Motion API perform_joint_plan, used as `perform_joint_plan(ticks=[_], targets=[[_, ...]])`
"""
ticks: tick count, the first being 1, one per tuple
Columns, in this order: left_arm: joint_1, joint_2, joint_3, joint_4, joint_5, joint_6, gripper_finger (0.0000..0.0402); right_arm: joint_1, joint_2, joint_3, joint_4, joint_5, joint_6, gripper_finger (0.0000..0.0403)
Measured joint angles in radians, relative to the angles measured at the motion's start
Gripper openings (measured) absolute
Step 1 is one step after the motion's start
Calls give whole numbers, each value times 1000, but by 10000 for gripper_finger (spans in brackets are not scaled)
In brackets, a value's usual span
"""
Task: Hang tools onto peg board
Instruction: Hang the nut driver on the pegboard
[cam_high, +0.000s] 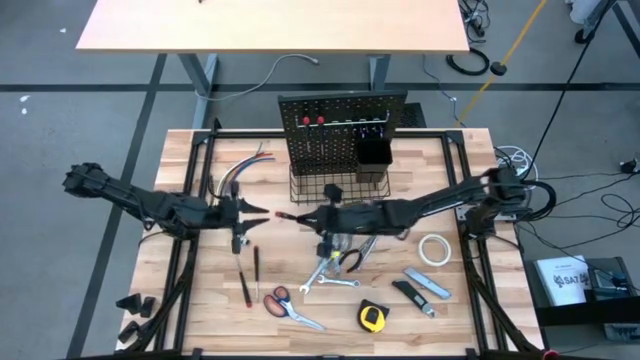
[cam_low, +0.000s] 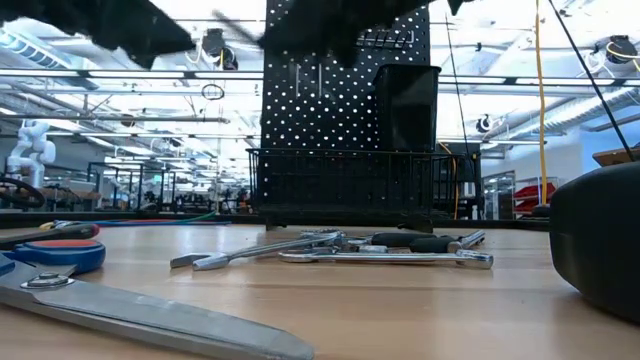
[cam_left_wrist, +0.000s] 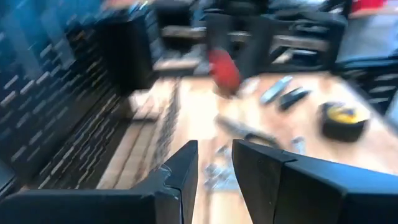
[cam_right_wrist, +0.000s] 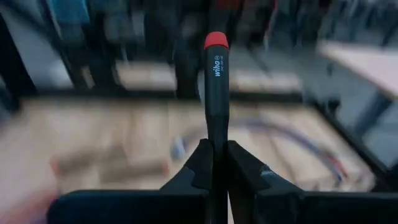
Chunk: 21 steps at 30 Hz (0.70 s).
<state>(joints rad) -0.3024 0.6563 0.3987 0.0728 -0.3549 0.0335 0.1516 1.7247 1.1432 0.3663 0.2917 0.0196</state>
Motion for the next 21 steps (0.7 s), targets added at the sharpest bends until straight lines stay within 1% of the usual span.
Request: perform_joint_plan(ticks=[3, 5, 7, 9, 12, 15, 21], targets=[[0, 30, -1, 159, 88, 52, 107, 0, -31, -94, 279, -82, 32, 13], [0, 58, -1, 274, 147, 88, 107, 0, -34, -120, 387, -122, 52, 13], [0, 89, 0, 361, 191, 116, 107, 1, -33, -121, 409, -147, 60, 13], [0, 128, 0, 437, 207, 130, 107, 1, -33, -121, 415, -168, 64, 13], [0, 187, 0, 512, 209, 138, 107, 1, -32, -121, 421, -192, 74, 13], [8, 241, 0, 585, 209, 140, 107, 1, -32, -121, 423, -195, 74, 13], [33, 302, 0, 696, 209, 125, 107, 1, -31, -121, 420, -198, 74, 13]])
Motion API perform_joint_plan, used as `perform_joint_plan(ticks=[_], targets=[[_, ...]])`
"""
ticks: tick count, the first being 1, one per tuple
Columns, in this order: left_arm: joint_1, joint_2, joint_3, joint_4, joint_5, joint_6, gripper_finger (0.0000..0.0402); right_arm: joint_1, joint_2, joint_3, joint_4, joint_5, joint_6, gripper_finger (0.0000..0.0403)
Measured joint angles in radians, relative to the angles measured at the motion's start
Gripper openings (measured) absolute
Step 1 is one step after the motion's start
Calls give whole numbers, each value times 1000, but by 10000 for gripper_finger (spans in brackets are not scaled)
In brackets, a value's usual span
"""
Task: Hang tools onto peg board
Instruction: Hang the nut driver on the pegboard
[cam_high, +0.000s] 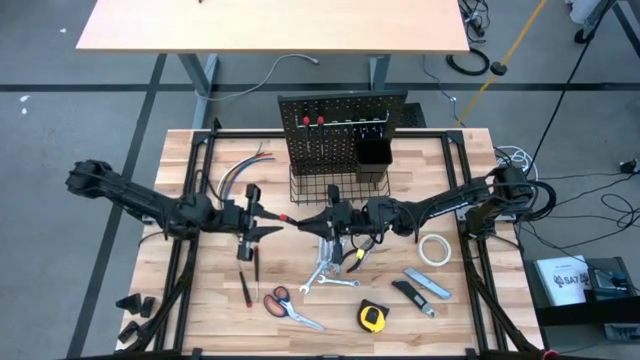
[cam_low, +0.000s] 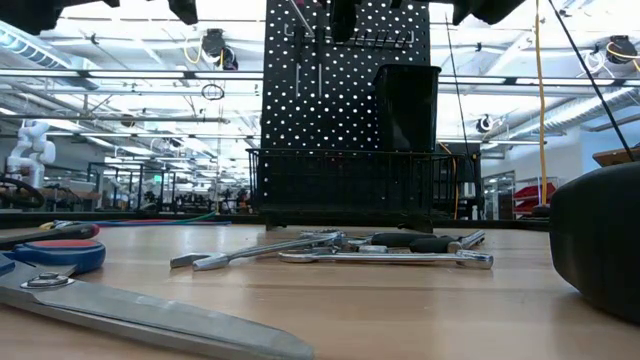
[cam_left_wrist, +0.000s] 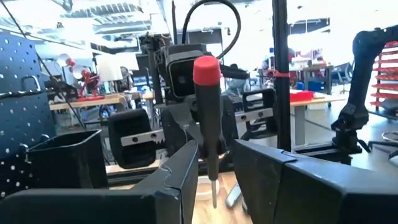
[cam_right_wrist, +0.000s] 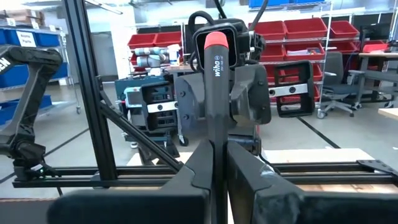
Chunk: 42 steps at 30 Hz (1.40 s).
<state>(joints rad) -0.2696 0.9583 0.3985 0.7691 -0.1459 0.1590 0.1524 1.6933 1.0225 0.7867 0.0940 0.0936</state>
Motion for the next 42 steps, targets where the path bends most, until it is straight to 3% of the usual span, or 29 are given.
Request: perform_joint_plan(ticks=[12, 23, 33, 42], targets=[[2, 104, 0, 168, 3, -19, 107, 0, 1, 0, -14, 4, -8, 13], [16, 200, 58, 168, 4, -21, 106, -3, 1, 0, -30, 4, -27, 13], [21, 244, 86, 160, 3, -21, 49, -3, 1, 1, -59, 3, -29, 14], [22, 244, 90, 159, 3, -15, 49, -7, 2, 2, -104, 9, -84, 91]])
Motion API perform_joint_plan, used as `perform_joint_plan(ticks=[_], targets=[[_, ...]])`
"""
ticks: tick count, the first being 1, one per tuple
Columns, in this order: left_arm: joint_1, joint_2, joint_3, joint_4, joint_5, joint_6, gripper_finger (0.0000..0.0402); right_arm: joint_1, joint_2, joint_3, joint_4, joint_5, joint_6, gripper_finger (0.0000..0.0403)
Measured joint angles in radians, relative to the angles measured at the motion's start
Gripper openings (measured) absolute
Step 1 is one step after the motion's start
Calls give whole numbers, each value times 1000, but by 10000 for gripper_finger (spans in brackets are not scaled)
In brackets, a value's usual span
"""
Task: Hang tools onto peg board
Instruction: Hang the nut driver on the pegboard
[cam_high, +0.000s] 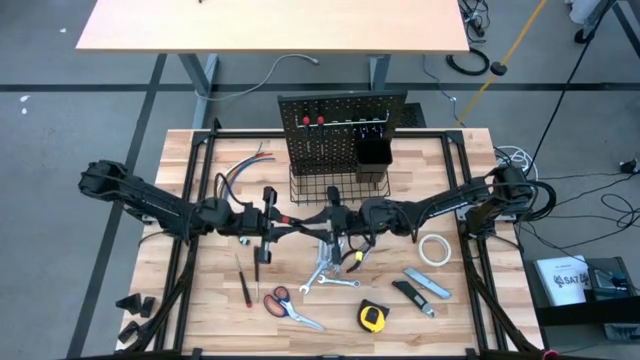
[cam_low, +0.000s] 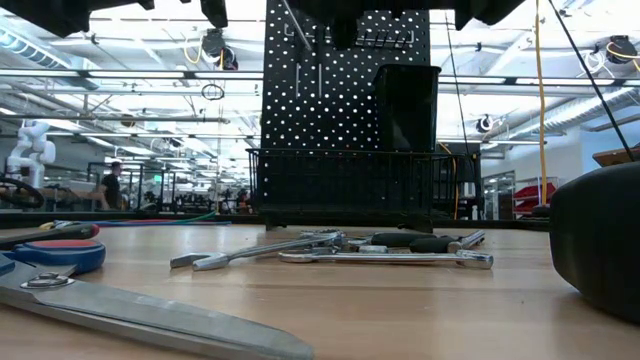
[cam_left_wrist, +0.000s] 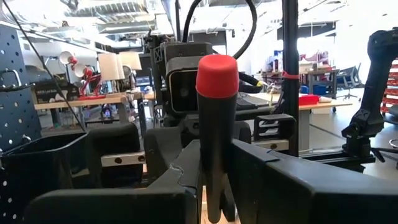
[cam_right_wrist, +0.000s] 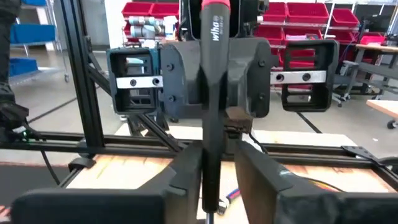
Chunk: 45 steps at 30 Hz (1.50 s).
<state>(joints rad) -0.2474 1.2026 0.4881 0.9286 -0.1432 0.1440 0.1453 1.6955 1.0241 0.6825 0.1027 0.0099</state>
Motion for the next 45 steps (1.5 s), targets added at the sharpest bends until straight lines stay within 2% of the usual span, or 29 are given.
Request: perform_joint_plan(ticks=[7, 14, 18, 25, 30, 41, 43, 45], targets=[[32, 0, 0, -99, -24, -54, 49, -24, 0, 0, -75, 0, 18, 122], [87, 0, 40, -249, -14, -161, 49, -41, 0, 0, -167, 2, 40, 124], [92, 4, 56, -315, -6, -165, 49, -47, -1, 0, -187, 1, 50, 124], [91, 5, 59, -340, -4, -165, 49, -49, -1, 0, -193, 1, 50, 124], [91, 4, 59, -347, -4, -165, 49, -50, -1, 0, -194, 0, 48, 104], [97, 4, 59, -359, -3, -162, 49, -51, -1, 0, -197, 0, 29, 19], [97, 4, 59, -363, -10, -162, 50, -51, -1, -1, -198, 1, 26, 16], [97, 4, 59, -363, -28, -166, 74, -51, -1, -1, -198, 3, 31, 16]])
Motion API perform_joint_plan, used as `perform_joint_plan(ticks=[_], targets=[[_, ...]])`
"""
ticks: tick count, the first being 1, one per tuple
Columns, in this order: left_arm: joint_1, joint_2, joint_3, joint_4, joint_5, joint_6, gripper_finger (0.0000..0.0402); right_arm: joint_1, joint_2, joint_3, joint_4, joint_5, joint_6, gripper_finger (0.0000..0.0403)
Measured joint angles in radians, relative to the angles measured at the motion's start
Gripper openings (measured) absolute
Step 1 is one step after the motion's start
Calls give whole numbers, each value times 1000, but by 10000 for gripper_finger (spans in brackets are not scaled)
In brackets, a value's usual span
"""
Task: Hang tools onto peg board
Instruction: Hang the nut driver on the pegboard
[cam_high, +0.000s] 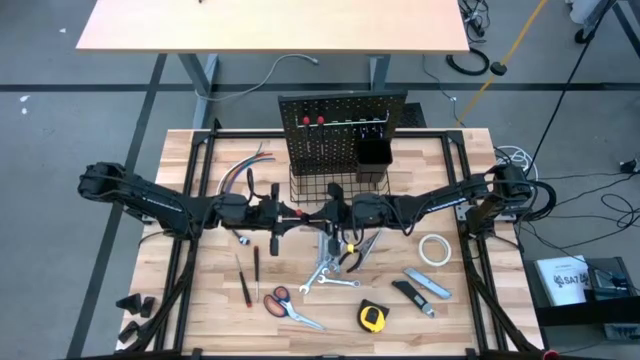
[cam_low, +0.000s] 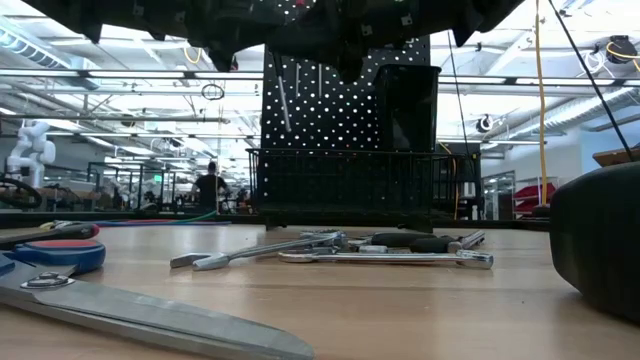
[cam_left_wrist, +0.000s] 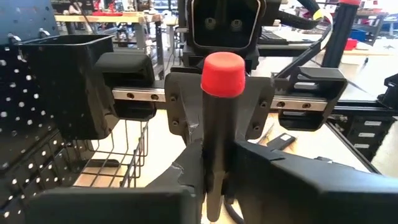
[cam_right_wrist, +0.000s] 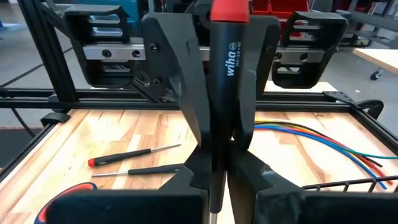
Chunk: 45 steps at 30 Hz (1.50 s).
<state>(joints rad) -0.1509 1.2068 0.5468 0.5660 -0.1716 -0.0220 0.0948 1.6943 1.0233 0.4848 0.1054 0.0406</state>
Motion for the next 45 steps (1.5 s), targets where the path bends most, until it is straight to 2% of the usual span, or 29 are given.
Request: perform_joint_plan(ticks=[6, 10, 15, 23, 28, 32, 36, 45], targets=[[1, -5, 0, -23, -71, -21, 186, 9, 0, 0, 6, 79, 1, 16], [1, -41, 0, -86, -71, 2, 222, 16, -13, 0, -3, 131, 4, 16], [0, -134, -1, -193, -71, 1, 229, 28, -76, 0, -47, 219, 7, 16], [0, -245, -1, -317, -89, -25, 230, 81, -218, 0, -111, 538, -39, 16], [0, -249, -1, -324, -97, -25, 230, 76, -283, 0, -50, 664, -86, 16], [0, -248, -1, -318, -98, -25, 230, 44, -295, 0, 19, 677, -113, 16], [0, -248, -1, -312, -99, -26, 231, -7, -294, 0, 13, 673, -113, 16], [0, -248, -1, -313, -99, -25, 231, -81, -294, 0, 69, 619, -105, 16]])
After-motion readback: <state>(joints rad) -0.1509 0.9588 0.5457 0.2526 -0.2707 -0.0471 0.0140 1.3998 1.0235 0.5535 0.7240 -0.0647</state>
